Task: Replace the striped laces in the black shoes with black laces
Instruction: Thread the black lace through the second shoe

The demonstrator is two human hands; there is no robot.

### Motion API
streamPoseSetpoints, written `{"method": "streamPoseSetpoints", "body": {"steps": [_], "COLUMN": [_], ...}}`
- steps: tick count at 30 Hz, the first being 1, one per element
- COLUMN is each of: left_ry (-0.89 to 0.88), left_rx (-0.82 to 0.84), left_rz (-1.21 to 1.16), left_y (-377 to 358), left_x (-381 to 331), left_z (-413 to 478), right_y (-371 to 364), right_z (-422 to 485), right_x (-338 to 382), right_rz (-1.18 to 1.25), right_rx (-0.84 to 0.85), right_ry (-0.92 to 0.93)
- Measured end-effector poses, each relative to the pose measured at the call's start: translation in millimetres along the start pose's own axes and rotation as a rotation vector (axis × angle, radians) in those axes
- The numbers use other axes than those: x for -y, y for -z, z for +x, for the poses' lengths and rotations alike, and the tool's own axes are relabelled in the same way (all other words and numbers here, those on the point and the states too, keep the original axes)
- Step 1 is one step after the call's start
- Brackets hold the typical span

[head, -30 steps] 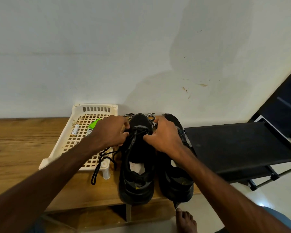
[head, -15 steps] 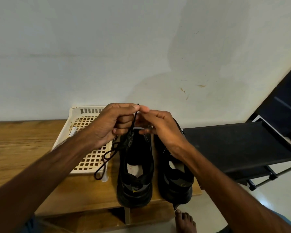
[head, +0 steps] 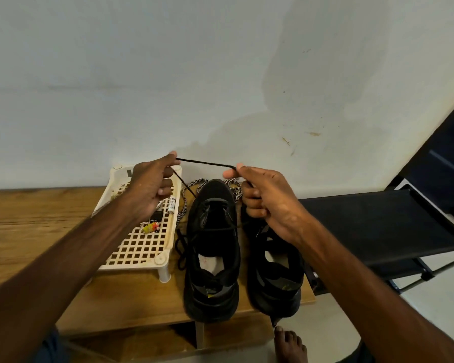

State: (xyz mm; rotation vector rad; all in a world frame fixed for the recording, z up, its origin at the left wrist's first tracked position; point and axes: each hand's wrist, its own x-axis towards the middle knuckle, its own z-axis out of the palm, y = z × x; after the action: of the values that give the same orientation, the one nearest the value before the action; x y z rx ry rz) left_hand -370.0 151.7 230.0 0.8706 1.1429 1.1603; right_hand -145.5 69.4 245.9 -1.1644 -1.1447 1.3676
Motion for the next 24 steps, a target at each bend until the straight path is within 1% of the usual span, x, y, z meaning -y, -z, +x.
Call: {"method": "streamPoseSetpoints", "body": {"steps": [2,3,5,7,9,11,12,13,16,18,21,24], "left_ry": [0.001,-0.009,-0.051,-0.110,-0.135,-0.112,-0.103,-0.101,-0.091,-0.121,-0.265,-0.410], "left_rx": [-0.108,-0.135,-0.111,0.024,0.202,0.361,0.404,0.402,0.250,0.165,0.018,-0.141], "left_rz": [0.036,0.072,0.204,0.355,0.456,0.463,0.427,0.384,0.294,0.308,0.440,0.574], "left_y": [1,1,0,-7,-18,-30,-36,-41,-41,-31,-10,3], "left_x": [3,4,5,6,9,16,21,25,26,21,13,10], "left_z": [3,4,1,-10,-25,-38,-42,-43,-37,-28,-14,-1], "right_y": [6,9,13,14,10,4,1,-1,-4,-1,8,17], "right_z": [1,2,2,3,1,-1,-2,-2,-1,0,3,8], "right_x": [1,1,3,2,-1,-6,-7,-9,-9,-8,-10,-14], "right_rz": [0.020,0.052,0.113,0.079,-0.049,-0.183,-0.238,-0.285,-0.369,-0.395,-0.489,-0.770], "right_rx": [-0.023,-0.021,0.004,0.024,0.039,0.063,0.076,0.085,0.107,0.100,-0.016,-0.170], "right_ry": [-0.012,-0.019,-0.023,-0.010,0.011,0.038,0.056,0.073,0.071,0.050,0.051,0.087]}}
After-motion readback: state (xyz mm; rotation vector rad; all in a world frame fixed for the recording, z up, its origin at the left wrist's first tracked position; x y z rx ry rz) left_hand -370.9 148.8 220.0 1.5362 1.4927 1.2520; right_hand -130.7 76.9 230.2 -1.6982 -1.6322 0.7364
